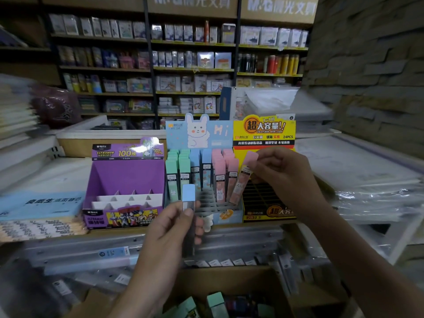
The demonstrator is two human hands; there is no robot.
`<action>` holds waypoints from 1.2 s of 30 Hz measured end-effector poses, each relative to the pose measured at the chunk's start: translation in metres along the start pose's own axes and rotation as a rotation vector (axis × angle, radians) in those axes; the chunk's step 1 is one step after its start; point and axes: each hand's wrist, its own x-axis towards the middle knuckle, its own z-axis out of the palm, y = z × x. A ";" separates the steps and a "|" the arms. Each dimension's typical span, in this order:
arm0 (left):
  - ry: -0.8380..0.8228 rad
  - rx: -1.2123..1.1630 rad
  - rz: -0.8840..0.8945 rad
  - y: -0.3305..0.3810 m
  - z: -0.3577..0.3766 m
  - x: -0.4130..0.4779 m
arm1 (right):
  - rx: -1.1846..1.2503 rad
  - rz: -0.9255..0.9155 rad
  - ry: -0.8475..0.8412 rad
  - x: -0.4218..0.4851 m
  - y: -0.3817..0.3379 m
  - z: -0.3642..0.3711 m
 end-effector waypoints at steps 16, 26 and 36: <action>0.087 -0.124 -0.049 0.009 0.006 0.008 | -0.210 -0.111 -0.086 0.022 0.012 0.005; 0.100 -0.143 -0.041 0.006 0.005 0.016 | -0.327 -0.130 -0.169 0.027 0.021 0.013; 0.094 -0.108 0.014 0.005 0.003 0.019 | -0.441 -0.118 -0.181 0.025 0.028 0.014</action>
